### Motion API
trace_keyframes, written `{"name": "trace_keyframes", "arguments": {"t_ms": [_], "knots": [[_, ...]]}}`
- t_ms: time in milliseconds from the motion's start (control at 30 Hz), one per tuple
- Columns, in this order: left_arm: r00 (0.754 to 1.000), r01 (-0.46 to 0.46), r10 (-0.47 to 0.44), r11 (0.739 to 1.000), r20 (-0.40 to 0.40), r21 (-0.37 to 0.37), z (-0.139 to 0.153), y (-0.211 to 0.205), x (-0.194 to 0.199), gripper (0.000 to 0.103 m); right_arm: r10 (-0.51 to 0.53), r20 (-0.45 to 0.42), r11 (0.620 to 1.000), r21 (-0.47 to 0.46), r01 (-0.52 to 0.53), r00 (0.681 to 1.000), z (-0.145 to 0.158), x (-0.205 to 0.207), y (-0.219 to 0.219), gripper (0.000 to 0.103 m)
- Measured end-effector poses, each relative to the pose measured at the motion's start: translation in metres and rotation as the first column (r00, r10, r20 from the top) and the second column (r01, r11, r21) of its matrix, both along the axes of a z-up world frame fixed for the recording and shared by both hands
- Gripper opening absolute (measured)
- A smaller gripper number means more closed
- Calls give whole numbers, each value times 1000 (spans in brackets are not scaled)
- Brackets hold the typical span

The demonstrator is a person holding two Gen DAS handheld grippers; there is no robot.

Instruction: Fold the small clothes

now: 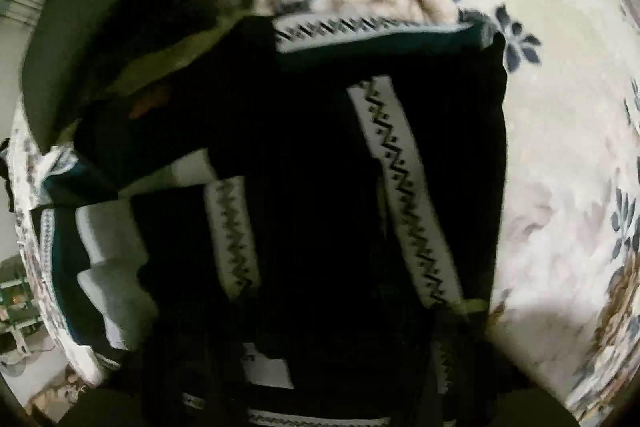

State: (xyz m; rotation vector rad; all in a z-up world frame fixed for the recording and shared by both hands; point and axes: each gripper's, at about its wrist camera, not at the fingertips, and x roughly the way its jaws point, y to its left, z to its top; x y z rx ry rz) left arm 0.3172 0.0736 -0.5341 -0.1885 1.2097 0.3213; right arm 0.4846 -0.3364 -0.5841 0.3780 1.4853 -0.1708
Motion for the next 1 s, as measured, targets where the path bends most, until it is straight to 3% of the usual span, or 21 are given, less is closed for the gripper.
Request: {"name": "trace_keyframes", "arguments": {"t_ms": [133, 233, 333, 400, 467, 533, 600, 667, 767, 867, 1000], "knots": [[999, 10, -9, 1000, 42, -21, 2, -2, 41, 100, -85, 62, 993, -77, 89, 994, 30, -19, -20, 1], [998, 25, -22, 999, 58, -45, -2, -5, 68, 100, -103, 16, 986, -132, 104, 995, 29, -25, -36, 1], [997, 46, -43, 998, 58, -49, -9, -12, 88, 100, -100, -83, 993, -72, 94, 992, 19, -20, -45, 1], [997, 57, -54, 997, 58, -47, -13, -16, 98, 100, -97, -136, 992, -89, 86, 986, 23, -15, -39, 20], [997, 60, -57, 997, 56, -47, -17, -17, 102, 100, -74, -64, 995, -77, 69, 995, 46, -8, -23, 28], [997, 54, -51, 998, 53, -44, -20, -17, 103, 100, 27, 9, 999, 35, -27, 1000, 66, 6, 14, 28], [998, 47, -44, 998, 48, -52, -26, -15, 102, 100, 166, 35, 974, 150, -169, 986, 74, 24, 61, 30], [999, 33, -30, 997, 37, -71, -35, -12, 101, 100, 325, 65, 908, 256, -330, 944, 73, 45, 124, 35], [1000, 10, -8, 996, 30, -83, -46, -10, 100, 100, 489, 106, 804, 331, -495, 866, 61, 83, 210, 35], [999, 0, 4, 995, 37, -97, -54, -10, 100, 100, 585, 114, 738, 336, -586, 803, 37, 120, 267, 39], [999, -12, 16, 995, 43, -96, -56, -10, 100, 100, 623, 95, 705, 361, -610, 776, 2, 153, 315, 35]]}}
